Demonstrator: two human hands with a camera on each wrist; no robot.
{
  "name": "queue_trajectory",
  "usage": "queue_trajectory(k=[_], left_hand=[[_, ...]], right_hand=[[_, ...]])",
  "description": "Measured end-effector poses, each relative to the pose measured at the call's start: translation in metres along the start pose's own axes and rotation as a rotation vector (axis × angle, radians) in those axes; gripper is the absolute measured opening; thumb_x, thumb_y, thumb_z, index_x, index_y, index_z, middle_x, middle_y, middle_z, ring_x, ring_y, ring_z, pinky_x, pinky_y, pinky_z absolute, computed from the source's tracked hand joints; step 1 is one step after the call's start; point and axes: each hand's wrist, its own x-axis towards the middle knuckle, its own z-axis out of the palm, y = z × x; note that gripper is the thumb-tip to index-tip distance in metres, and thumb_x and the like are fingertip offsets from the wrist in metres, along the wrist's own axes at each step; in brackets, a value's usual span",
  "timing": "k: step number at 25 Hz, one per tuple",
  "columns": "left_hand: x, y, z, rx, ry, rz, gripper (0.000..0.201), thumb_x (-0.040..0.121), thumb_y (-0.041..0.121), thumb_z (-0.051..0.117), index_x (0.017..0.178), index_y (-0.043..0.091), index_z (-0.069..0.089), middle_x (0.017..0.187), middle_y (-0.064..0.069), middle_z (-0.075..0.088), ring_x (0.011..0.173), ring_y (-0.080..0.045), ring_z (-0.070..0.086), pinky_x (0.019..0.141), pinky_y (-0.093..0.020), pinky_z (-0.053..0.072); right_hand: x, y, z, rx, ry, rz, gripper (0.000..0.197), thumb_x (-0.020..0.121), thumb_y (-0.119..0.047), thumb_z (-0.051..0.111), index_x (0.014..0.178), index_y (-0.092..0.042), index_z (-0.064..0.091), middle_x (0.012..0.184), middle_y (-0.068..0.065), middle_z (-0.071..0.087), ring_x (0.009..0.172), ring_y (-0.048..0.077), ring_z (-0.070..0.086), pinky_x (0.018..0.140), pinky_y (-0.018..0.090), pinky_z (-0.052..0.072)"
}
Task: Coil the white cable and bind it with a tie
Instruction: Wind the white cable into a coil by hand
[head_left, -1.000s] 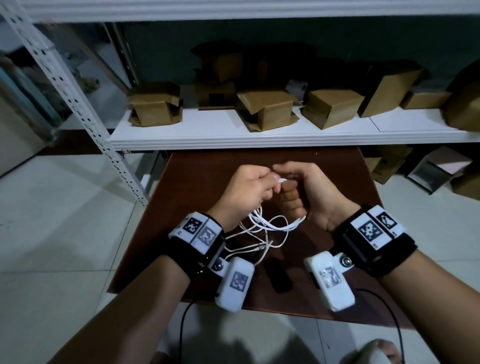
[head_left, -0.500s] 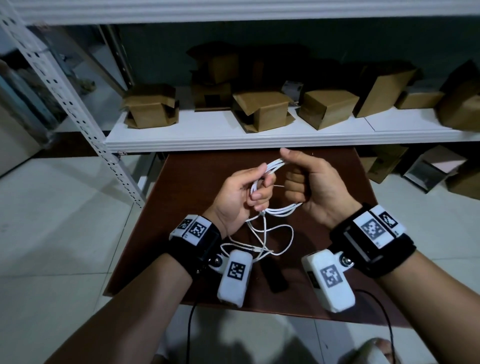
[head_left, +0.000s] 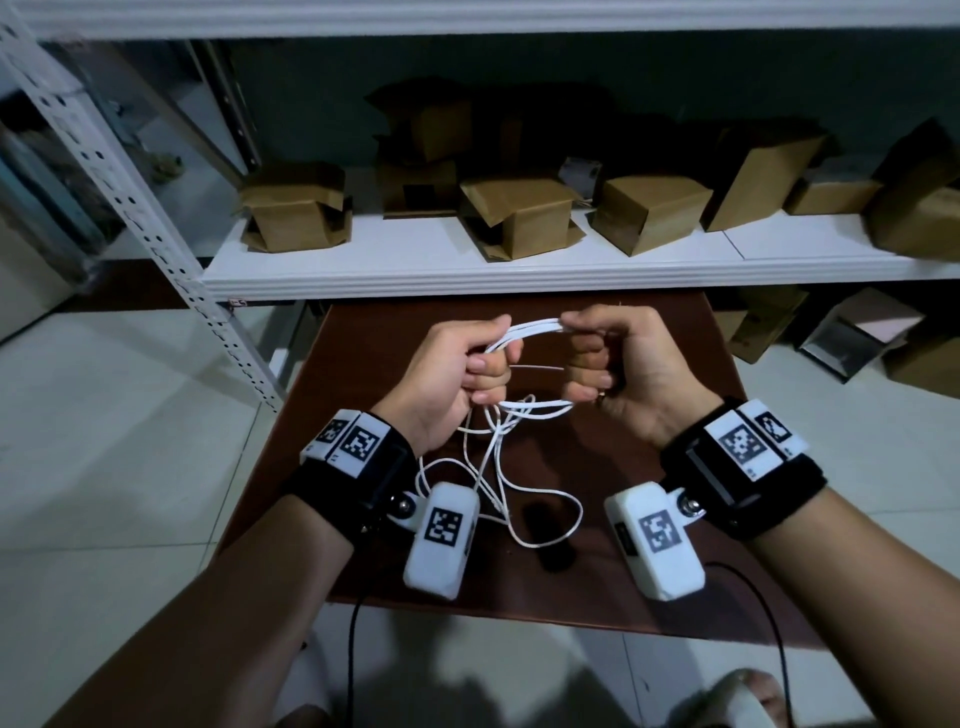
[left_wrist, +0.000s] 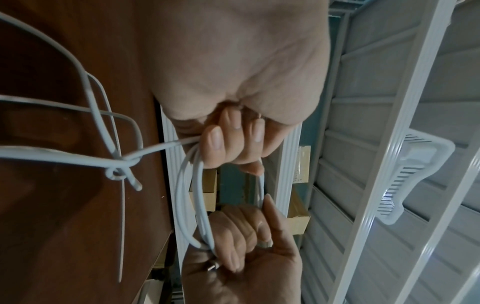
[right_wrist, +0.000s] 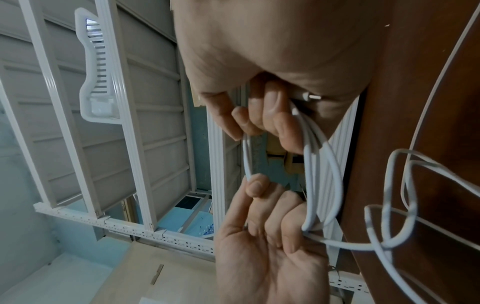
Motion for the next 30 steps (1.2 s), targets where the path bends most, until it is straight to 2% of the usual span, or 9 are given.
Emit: queue_trajectory(k=[5,7,12,15,17,20,23,27,30], left_hand=[[-0.006,-0.003,-0.002,0.102,0.053,0.142,0.034,0.1,0.015,0.053,0.068,0.004,0.056,0.047,0.007,0.025,0.041,-0.006,0.016,0.041,-0.022,0.011],[-0.01,-0.003,0.002,0.153,0.062,0.173,0.034,0.097,0.015,0.055,0.064,0.005,0.056,0.047,0.006,0.025,0.041,-0.006,0.016,0.041,-0.02,0.011],[-0.007,-0.013,0.007,0.515,0.079,0.289,0.041,0.093,0.02,0.06,0.053,0.014,0.057,0.043,0.002,0.034,0.04,-0.009,0.025,0.045,-0.024,0.018],[-0.005,-0.022,0.011,0.674,0.082,0.339,0.043,0.088,0.024,0.061,0.046,0.018,0.056,0.044,0.002,0.045,0.045,-0.009,0.038,0.051,-0.026,0.028],[-0.006,-0.02,0.013,0.562,0.081,0.255,0.041,0.092,0.029,0.06,0.053,0.015,0.057,0.042,0.005,0.04,0.039,-0.007,0.03,0.044,-0.023,0.021],[-0.008,-0.01,0.011,0.286,0.011,0.125,0.045,0.104,0.03,0.056,0.066,0.007,0.056,0.043,0.007,0.03,0.037,-0.005,0.019,0.042,-0.024,0.01],[-0.01,-0.005,0.005,0.114,-0.101,0.129,0.039,0.1,0.033,0.056,0.07,0.008,0.057,0.047,0.007,0.027,0.037,-0.003,0.019,0.041,-0.022,0.015],[-0.009,-0.009,0.003,-0.021,-0.184,0.142,0.029,0.099,0.025,0.053,0.077,0.006,0.056,0.052,0.006,0.03,0.041,-0.003,0.024,0.043,-0.02,0.024],[-0.008,-0.01,0.006,0.038,-0.203,0.182,0.023,0.098,0.019,0.054,0.079,0.006,0.057,0.056,0.004,0.032,0.045,-0.004,0.025,0.047,-0.019,0.031]], right_hand=[[-0.005,0.006,0.0,-0.066,-0.162,0.02,0.037,0.092,-0.015,0.053,0.062,-0.02,0.033,0.048,-0.003,0.02,0.046,0.016,0.008,0.057,0.031,0.037],[-0.005,0.006,-0.002,-0.12,-0.196,0.032,0.034,0.086,-0.018,0.057,0.062,-0.019,0.032,0.049,-0.002,0.018,0.046,0.018,0.008,0.058,0.032,0.04],[-0.005,0.013,0.0,-0.474,-0.216,-0.039,0.017,0.072,-0.015,0.062,0.064,-0.002,0.056,0.056,0.001,0.026,0.055,0.021,0.016,0.047,0.025,0.036],[-0.008,0.019,0.004,-0.635,-0.202,-0.03,0.022,0.071,-0.012,0.062,0.049,-0.013,0.063,0.056,0.005,0.032,0.048,0.019,0.027,0.054,0.036,0.021],[-0.01,0.016,0.007,-0.624,-0.133,-0.028,0.023,0.074,-0.017,0.063,0.052,-0.014,0.059,0.056,0.003,0.029,0.05,0.018,0.022,0.056,0.041,0.013],[-0.011,0.011,0.011,-0.458,-0.092,-0.054,0.031,0.083,-0.026,0.065,0.058,-0.016,0.051,0.059,0.001,0.017,0.053,0.017,0.009,0.051,0.031,0.007],[-0.011,0.005,0.012,-0.274,-0.044,-0.086,0.052,0.096,-0.024,0.063,0.05,-0.026,0.038,0.054,-0.004,0.013,0.047,0.013,0.007,0.049,0.028,0.004],[-0.011,0.003,0.012,-0.072,-0.035,-0.095,0.053,0.097,-0.023,0.061,0.052,-0.026,0.032,0.05,-0.006,0.013,0.044,0.012,0.007,0.045,0.026,0.005],[-0.011,-0.002,0.008,0.011,-0.018,-0.113,0.053,0.097,-0.022,0.059,0.052,-0.026,0.032,0.047,-0.007,0.014,0.046,0.013,0.004,0.041,0.024,0.007]])
